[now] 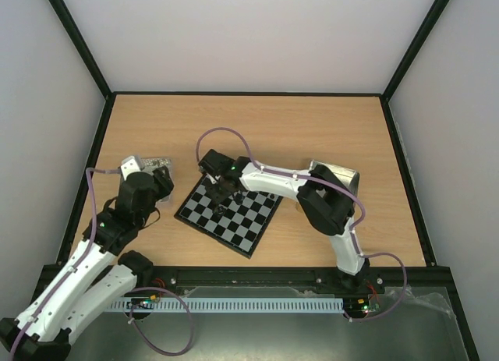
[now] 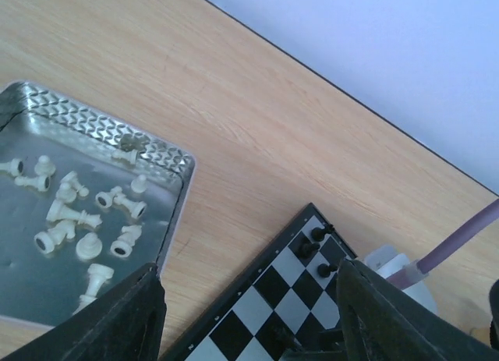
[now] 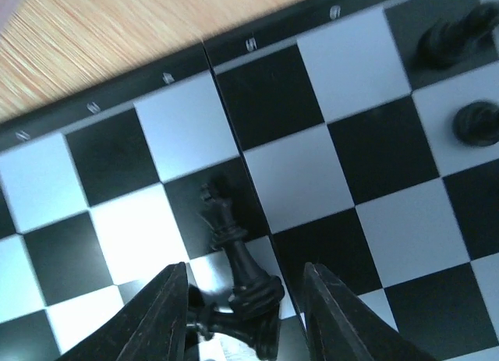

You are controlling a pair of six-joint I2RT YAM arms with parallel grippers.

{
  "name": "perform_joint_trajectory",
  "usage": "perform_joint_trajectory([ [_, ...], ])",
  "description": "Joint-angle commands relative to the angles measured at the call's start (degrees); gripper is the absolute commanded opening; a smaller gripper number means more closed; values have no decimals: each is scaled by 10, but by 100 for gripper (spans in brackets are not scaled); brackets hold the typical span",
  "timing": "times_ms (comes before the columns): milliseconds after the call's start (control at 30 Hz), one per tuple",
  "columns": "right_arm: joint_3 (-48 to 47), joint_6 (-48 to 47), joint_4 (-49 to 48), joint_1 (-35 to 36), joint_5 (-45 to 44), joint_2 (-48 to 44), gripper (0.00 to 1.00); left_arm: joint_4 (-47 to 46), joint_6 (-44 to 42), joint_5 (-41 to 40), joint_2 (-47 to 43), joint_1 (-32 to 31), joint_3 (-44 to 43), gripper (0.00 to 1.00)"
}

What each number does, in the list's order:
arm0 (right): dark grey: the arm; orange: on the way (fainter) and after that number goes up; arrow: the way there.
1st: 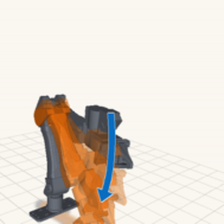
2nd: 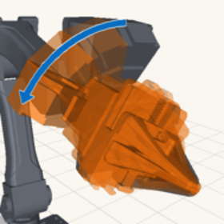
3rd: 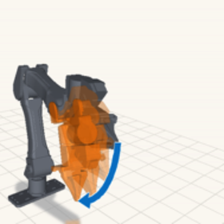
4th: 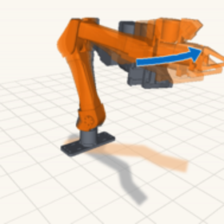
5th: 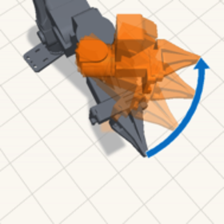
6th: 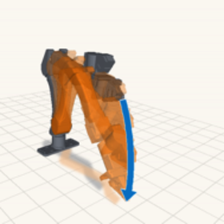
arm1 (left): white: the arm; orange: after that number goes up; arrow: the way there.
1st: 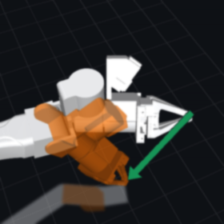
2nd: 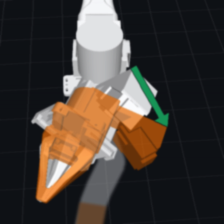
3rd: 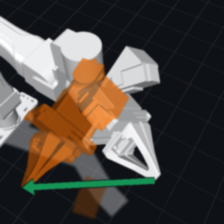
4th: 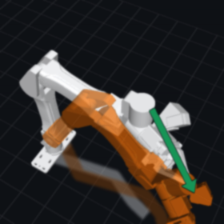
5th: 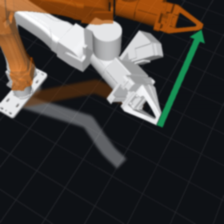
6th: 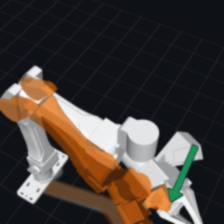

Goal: Set up the chess pieces on the board
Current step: Pick up the chess piece from the chessboard.

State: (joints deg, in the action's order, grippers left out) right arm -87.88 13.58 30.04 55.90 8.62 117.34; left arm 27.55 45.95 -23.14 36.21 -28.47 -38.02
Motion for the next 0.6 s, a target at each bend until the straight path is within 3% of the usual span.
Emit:
perform_joint_trajectory([
  [0,-26,-36,68,3,-15,25,39,13,17,-16,-17,5,28,62],
  [367,-19,-36,43,3,-26,41,19,-1,27,15,3,6,43,63],
  [567,-13,-40,25,3,-33,44,29,-7,30,27,10,7,44,63],
])
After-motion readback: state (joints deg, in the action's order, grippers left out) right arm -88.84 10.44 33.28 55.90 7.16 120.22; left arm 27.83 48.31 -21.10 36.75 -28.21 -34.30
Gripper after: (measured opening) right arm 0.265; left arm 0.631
